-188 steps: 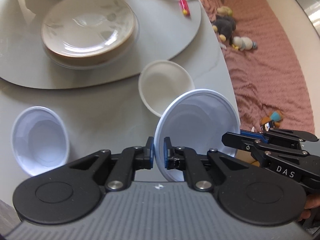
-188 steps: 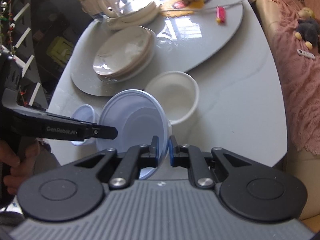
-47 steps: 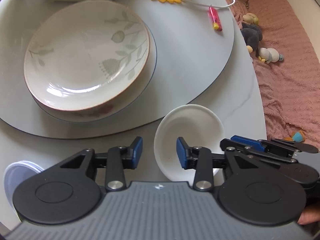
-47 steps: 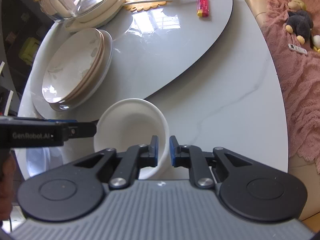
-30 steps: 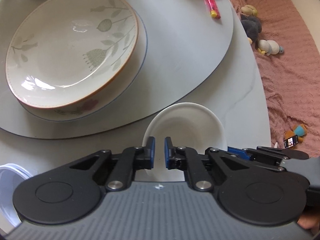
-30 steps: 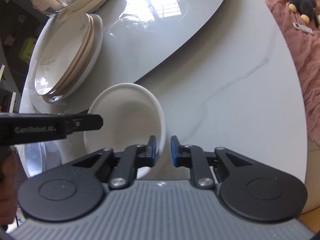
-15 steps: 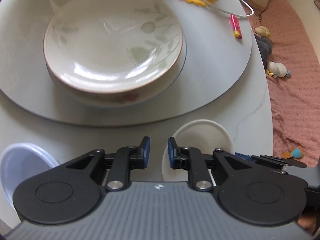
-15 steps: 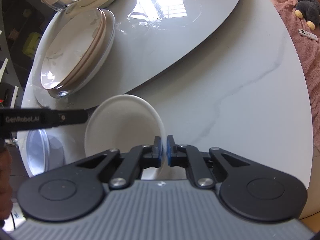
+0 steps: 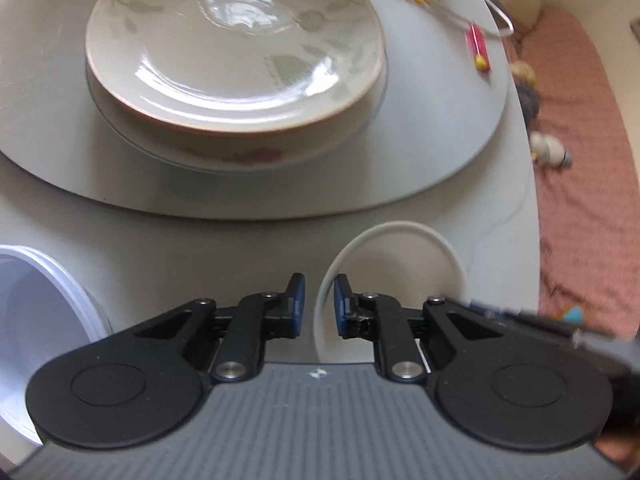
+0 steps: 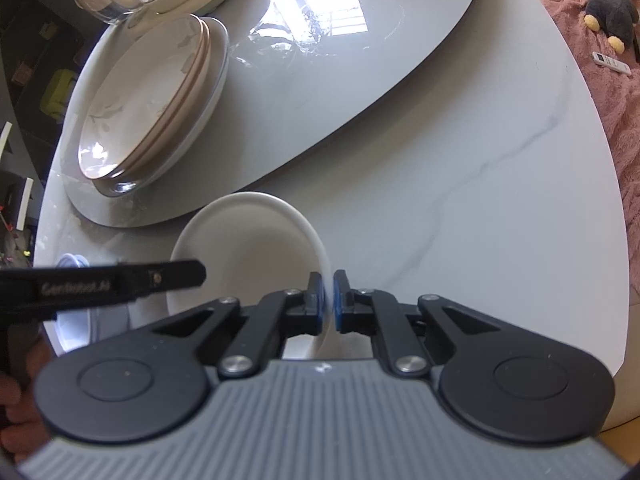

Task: Organize plates and bowls
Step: 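Close both grippers on the rim of the white ceramic bowl, then lift the ceramic bowl with both grippers toward the plastic bowls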

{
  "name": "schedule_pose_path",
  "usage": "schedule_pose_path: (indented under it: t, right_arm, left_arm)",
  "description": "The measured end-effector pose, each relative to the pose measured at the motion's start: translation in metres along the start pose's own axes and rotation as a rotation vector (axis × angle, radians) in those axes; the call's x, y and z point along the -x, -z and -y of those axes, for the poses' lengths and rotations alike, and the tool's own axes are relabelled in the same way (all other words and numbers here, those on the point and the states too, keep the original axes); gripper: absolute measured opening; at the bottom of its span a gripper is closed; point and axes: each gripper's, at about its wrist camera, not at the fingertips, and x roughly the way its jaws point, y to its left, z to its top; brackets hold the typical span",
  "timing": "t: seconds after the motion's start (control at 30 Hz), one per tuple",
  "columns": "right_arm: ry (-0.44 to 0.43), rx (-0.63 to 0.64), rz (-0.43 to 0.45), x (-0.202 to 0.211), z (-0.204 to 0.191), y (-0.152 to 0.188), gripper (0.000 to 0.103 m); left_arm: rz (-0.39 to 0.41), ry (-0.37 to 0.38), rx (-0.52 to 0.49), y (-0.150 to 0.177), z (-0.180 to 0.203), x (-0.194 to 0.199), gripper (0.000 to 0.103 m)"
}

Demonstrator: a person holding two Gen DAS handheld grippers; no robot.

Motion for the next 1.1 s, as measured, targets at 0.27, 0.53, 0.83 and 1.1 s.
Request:
schedule_pose_path:
  t: [0.27,0.53,0.83,1.1]
  right_arm:
    - [-0.001,-0.003,0.037,0.015,-0.011,0.004,0.008]
    - [-0.024,0.007,0.048,0.036,-0.035,0.013,0.008]
    - [-0.061,0.032,0.072,0.053,-0.068,0.021,0.008]
    - [-0.113,0.013,0.114,0.078,-0.095,0.020,0.008]
  left_arm:
    - [0.039,0.023,0.038,0.008,-0.006,0.022,0.012]
    - [0.054,0.005,0.079,0.019,-0.021,0.059,0.012]
    - [0.077,0.004,0.051,0.027,-0.043,0.104,0.012]
    - [0.054,0.065,0.106,0.033,-0.069,0.140,0.012]
